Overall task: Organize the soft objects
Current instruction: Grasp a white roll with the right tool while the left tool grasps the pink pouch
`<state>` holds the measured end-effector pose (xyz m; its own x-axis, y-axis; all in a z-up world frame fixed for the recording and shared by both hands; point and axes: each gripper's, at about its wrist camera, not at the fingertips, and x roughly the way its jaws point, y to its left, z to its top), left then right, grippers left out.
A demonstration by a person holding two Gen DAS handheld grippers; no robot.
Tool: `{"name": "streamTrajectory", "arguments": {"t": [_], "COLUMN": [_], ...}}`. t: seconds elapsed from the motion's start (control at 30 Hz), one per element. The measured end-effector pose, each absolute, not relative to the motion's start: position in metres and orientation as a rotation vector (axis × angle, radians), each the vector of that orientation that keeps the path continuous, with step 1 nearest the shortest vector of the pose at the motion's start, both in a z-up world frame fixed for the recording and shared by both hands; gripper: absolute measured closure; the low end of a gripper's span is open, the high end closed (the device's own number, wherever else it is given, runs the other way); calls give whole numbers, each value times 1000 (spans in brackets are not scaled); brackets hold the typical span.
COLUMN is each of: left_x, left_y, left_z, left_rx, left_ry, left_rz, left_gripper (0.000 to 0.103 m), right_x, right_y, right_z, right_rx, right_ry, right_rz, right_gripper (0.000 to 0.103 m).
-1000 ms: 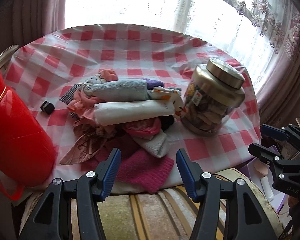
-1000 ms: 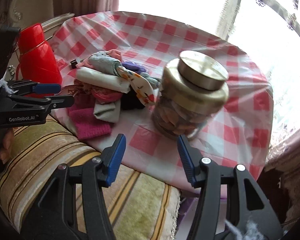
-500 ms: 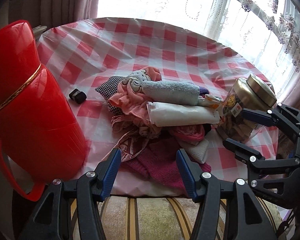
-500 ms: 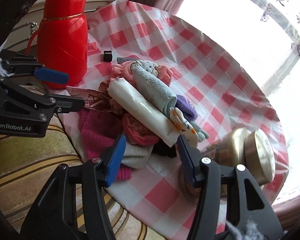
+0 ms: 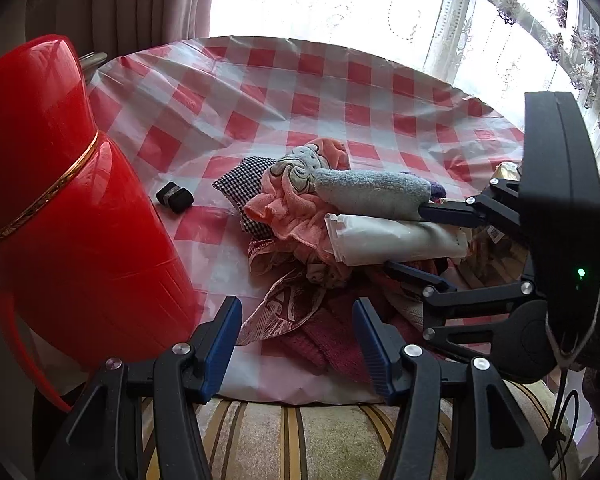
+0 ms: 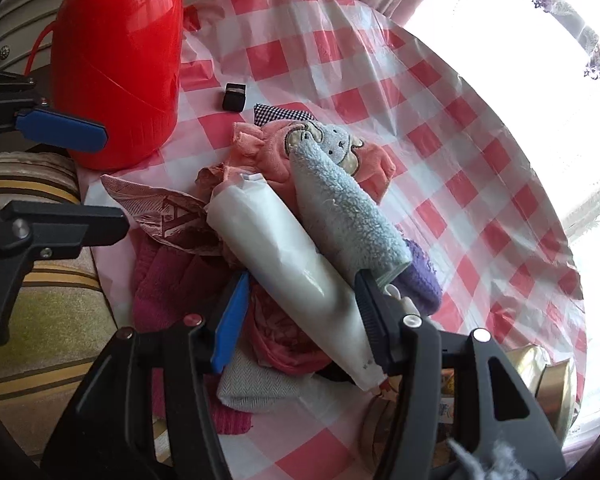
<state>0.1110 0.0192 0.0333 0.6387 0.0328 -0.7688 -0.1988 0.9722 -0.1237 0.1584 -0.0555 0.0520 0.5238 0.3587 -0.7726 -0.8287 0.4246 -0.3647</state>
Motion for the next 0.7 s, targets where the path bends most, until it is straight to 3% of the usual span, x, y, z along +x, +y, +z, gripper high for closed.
{"name": "streamTrajectory", "arguments": {"t": [0.3, 0.53, 0.7], "left_x": [115, 119, 123], "left_y": [24, 28, 27], "left_z": [27, 25, 24], "left_rx": [-233, -250, -255], "left_ry": [882, 886, 886], "left_rz": [130, 120, 99], "left_gripper": [45, 45, 45], "right_x": [179, 187, 186], "right_y": [-56, -77, -96], "right_z": [47, 65, 79], "right_rx": [-715, -572, -486], "right_ry": [734, 760, 762], "right_rz": [853, 860, 842], "right_gripper": [46, 64, 67]}}
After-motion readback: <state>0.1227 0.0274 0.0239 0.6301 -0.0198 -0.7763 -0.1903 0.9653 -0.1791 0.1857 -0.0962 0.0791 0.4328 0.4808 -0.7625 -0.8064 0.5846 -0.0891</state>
